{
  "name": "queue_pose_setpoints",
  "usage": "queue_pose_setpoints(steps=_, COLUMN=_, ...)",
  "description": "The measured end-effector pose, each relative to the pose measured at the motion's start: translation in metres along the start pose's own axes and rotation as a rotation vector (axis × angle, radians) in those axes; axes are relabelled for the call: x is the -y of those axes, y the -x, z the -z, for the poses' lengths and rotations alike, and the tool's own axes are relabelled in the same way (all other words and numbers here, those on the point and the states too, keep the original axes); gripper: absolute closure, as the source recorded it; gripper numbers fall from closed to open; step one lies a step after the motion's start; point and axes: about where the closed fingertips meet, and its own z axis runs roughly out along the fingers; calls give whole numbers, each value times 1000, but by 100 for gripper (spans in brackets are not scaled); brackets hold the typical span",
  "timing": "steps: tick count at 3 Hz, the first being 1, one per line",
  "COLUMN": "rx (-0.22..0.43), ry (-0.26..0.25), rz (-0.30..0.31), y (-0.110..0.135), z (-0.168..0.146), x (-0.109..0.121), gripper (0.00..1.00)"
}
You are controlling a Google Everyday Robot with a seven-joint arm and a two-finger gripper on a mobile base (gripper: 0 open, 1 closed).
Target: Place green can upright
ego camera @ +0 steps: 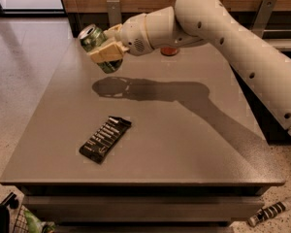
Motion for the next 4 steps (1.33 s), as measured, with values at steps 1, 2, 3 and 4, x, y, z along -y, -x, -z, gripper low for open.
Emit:
queue_pose_setpoints(steps=1, rx=15, ry=-23, rz=-101, y=-7, z=-13, x=1, gripper=100)
queue_pose_setpoints(steps=2, rx=78, ry=-48, rz=-199, y=-27, z=-25, x=6, gripper=100)
queue_pose_setpoints(steps=3, rx=157, ry=-66, rz=-223, y=-45, z=-34, x=12, gripper=100)
queue_pose_setpoints(steps=4, rx=226, ry=-104, rz=-201, y=-58, z=-33, x=17, gripper=100)
